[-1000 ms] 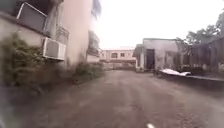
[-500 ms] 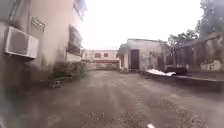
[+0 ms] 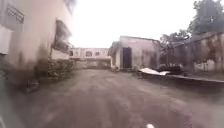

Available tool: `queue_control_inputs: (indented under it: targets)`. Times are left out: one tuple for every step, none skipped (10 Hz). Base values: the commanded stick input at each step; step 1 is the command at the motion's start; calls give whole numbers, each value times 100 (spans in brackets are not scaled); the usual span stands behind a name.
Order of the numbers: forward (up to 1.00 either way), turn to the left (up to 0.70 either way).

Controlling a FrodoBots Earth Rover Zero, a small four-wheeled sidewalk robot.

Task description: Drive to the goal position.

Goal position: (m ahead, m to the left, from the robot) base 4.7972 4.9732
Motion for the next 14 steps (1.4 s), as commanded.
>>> queue_control_inputs:
  targets:
    - [100, -1]
    - [100, -1]
    - [100, -1]
    - [100, -1]
    - [100, -1]
    - [100, -1]
    - [100, -1]
    - [100, -1]
    - [100, -1]
    - [100, -1]
    - [100, -1]
    - [100, -1]
    - [100, 12]
    - [100, 37]
